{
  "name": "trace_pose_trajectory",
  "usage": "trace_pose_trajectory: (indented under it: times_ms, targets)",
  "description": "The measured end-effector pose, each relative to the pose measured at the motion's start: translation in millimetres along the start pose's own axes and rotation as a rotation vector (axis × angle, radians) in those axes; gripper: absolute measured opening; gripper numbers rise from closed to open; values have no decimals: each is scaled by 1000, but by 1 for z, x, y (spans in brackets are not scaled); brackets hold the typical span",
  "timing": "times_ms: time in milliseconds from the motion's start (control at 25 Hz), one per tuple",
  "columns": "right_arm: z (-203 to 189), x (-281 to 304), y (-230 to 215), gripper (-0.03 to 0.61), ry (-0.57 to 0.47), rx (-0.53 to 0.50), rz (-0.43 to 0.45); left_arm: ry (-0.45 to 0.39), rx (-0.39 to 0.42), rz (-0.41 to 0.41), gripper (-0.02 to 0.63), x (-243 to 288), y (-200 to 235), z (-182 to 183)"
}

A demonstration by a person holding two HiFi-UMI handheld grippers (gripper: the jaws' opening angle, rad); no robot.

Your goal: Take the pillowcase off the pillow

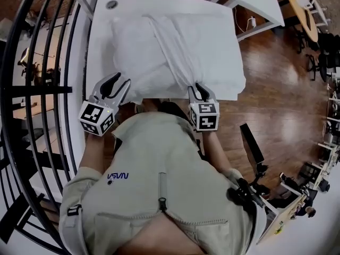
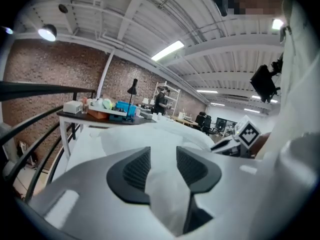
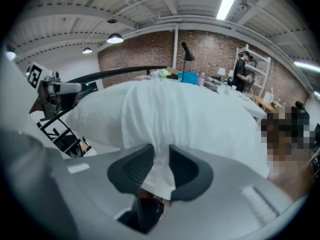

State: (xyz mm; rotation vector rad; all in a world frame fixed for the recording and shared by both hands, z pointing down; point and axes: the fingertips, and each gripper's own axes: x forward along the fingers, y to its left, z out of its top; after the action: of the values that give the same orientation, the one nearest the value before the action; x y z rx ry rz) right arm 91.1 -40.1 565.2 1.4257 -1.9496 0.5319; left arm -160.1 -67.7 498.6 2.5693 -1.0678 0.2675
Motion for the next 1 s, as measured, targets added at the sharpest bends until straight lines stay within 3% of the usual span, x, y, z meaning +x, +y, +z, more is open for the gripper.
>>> trace_pose_trajectory:
  times_ms: [200, 280, 440, 600, 640, 840, 1000]
  targets:
    - [77, -36, 27, 104, -220, -35, 160, -39, 48, 116, 171, 33, 42, 48]
    - [113, -35, 31, 104, -305, -67, 189, -15, 68, 124, 229, 58, 57, 56]
    - [173, -8, 33, 104, -367, -162, 207, 79, 94, 147, 301, 106, 79, 54]
    - [215, 25, 36, 108, -369, -243, 238, 200, 96, 167, 337, 139, 91, 24]
    - [223, 34, 38, 121, -360, -262, 247, 215, 89, 158, 318, 142, 89, 17]
    - [234, 90, 46, 165, -236, -351, 276, 214, 120, 86, 68, 132, 52, 7]
    - [217, 129, 58, 181, -64, -469, 283, 148, 124, 67, 23, 112, 30, 18]
